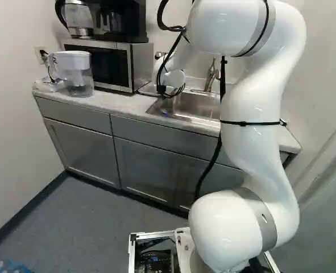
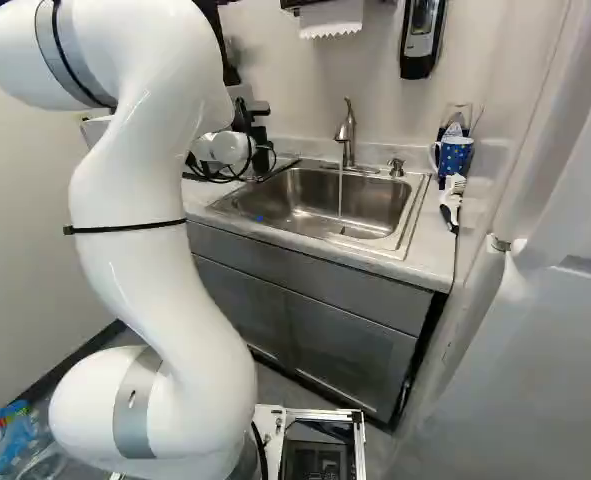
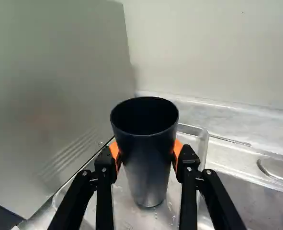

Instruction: Rinse the cup and place it in the tray

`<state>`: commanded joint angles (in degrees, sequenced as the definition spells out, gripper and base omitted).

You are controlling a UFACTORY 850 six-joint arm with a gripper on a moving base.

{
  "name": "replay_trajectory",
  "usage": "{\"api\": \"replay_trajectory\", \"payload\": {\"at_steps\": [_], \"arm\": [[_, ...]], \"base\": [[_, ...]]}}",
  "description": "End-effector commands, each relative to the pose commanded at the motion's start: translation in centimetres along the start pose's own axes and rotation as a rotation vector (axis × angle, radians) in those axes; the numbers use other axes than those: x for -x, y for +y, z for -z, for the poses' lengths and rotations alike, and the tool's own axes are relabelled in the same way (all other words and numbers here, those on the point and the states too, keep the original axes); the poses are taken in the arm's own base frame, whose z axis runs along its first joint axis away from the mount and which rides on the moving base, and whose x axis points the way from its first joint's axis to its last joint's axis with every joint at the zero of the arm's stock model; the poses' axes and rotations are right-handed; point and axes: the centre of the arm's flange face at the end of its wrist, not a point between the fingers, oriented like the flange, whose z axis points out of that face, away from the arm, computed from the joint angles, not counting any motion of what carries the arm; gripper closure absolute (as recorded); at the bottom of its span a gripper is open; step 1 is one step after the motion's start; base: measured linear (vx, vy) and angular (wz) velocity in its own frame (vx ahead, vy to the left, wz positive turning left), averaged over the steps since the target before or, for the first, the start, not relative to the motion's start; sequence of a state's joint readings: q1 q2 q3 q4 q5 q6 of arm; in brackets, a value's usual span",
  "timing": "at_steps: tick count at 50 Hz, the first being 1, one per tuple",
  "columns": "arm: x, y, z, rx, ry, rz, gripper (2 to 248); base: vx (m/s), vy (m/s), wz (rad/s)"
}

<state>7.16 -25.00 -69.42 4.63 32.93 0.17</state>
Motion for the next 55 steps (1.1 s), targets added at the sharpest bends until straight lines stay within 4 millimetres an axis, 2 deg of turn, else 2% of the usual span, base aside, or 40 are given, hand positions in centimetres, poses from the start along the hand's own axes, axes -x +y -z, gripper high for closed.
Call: {"api": "replay_trajectory", "payload": {"at_steps": [5, 6, 10, 11, 15, 16, 20, 21, 33, 55], "arm": [[0.0, 0.0, 0.0, 0.000, 0.000, 0.000, 126], [0.0, 0.0, 0.0, 0.000, 0.000, 0.000, 100], [0.0, 0.0, 0.0, 0.000, 0.000, 0.000, 100], [0.0, 0.0, 0.0, 0.000, 0.000, 0.000, 67], [0.0, 0.0, 0.0, 0.000, 0.000, 0.000, 67], [0.0, 0.0, 0.0, 0.000, 0.000, 0.000, 32], [0.0, 0.0, 0.0, 0.000, 0.000, 0.000, 32], [0.0, 0.0, 0.0, 0.000, 0.000, 0.000, 3], [-0.3, 0.0, 0.1, 0.000, 0.004, 0.000, 3], [-2.5, -0.1, 0.8, -0.003, 0.043, -0.002, 3]], "base": [[0.000, 0.000, 0.000], [0.000, 0.000, 0.000], [0.000, 0.000, 0.000], [0.000, 0.000, 0.000], [0.000, 0.000, 0.000], [0.000, 0.000, 0.000], [0.000, 0.000, 0.000], [0.000, 0.000, 0.000], [0.000, 0.000, 0.000], [0.000, 0.000, 0.000]]}}
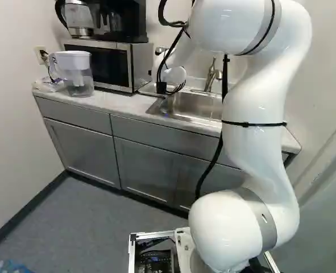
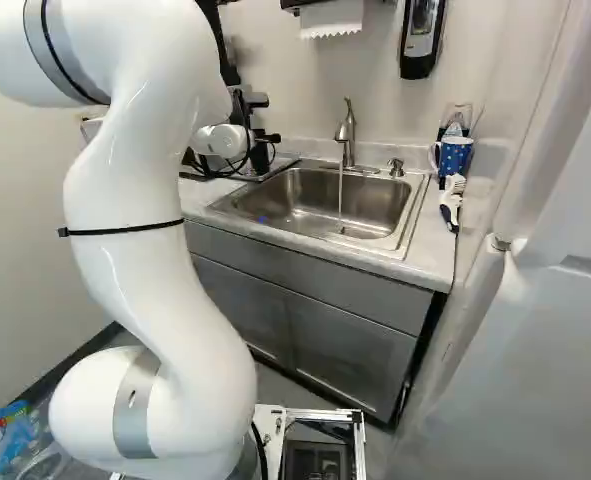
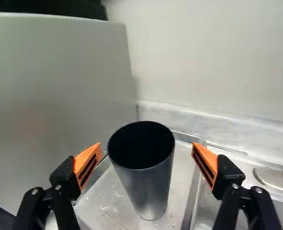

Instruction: Rinse the cup and place it in the tray

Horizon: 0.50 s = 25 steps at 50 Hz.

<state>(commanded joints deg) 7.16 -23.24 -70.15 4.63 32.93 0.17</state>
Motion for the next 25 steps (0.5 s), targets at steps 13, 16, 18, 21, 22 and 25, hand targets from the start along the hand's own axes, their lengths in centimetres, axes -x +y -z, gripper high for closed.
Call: {"api": "replay_trajectory", "payload": {"at_steps": [13, 16, 18, 21, 22, 25], "arm": [[-1.4, -0.1, 0.4, -0.002, 0.025, -0.001, 3], [-1.8, -0.1, 0.4, -0.002, 0.030, -0.001, 3], [-2.0, -0.1, 0.5, -0.002, 0.034, -0.002, 3], [-2.3, -0.1, 0.6, -0.003, 0.040, -0.002, 3], [-2.4, -0.1, 0.6, -0.003, 0.042, -0.002, 3], [-2.8, -0.2, 0.7, -0.003, 0.048, -0.002, 3]], "base": [[0.000, 0.000, 0.000], [0.000, 0.000, 0.000], [0.000, 0.000, 0.000], [0.000, 0.000, 0.000], [0.000, 0.000, 0.000], [0.000, 0.000, 0.000]]}}
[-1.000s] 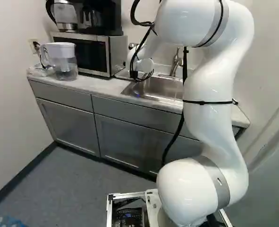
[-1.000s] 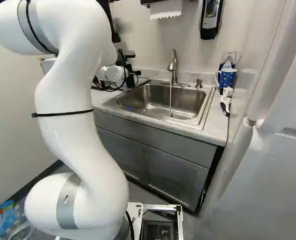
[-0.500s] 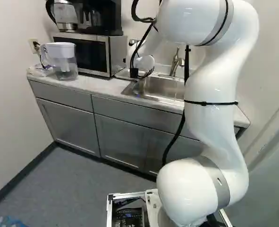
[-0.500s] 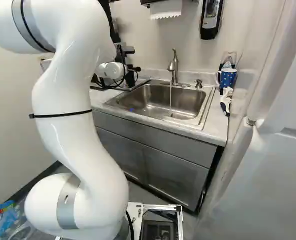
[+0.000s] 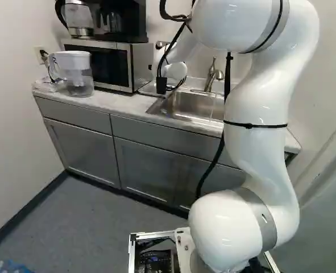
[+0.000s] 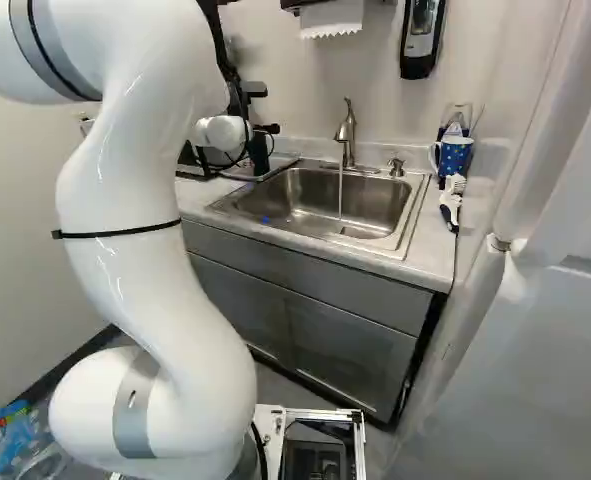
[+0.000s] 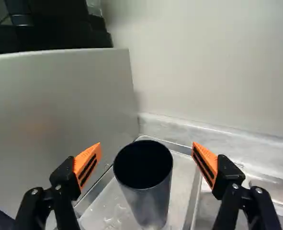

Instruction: Rinse the cup and place it in the tray

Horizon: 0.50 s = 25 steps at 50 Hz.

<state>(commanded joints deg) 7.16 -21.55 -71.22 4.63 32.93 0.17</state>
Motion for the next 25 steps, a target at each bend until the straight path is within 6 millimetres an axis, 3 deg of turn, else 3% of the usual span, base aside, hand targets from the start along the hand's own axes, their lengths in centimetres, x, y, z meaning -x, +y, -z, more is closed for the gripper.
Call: {"api": "replay_trajectory", "payload": {"at_steps": [25], "arm": [[-2.8, -0.1, 0.6, -0.002, 0.048, -0.002, 3]], "base": [[0.000, 0.000, 0.000]]}}
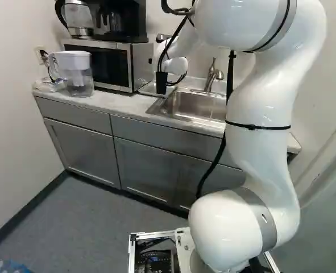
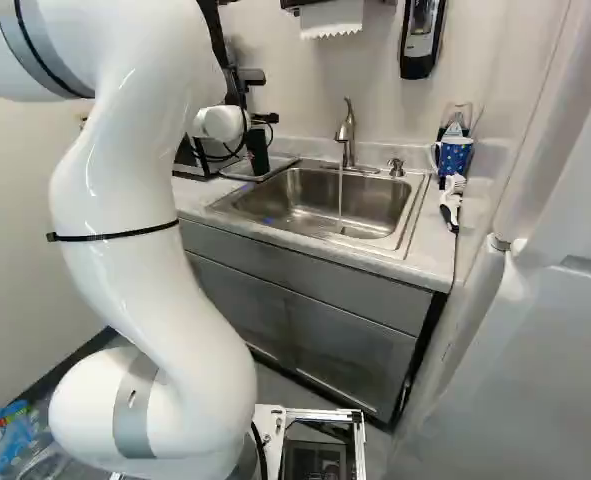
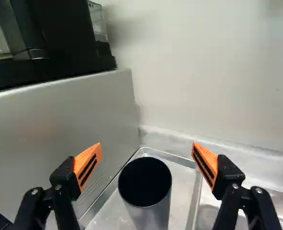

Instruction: Rinse the cup and place it in the tray

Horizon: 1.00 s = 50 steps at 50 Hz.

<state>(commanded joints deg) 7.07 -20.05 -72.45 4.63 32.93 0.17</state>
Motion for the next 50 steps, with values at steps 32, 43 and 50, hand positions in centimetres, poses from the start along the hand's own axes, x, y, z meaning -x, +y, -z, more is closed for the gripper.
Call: {"api": "replay_trajectory", "payload": {"at_steps": [32, 43, 50], "arm": [[-3.1, 1.9, 1.8, 0.029, -0.007, -0.005, 3], [-4.2, 2.7, 2.5, 0.040, -0.017, -0.007, 3], [-4.8, 3.2, 2.9, 0.049, -0.023, -0.009, 3]], "base": [[0.000, 0.000, 0.000], [0.000, 0.000, 0.000], [0.000, 0.000, 0.000]]}}
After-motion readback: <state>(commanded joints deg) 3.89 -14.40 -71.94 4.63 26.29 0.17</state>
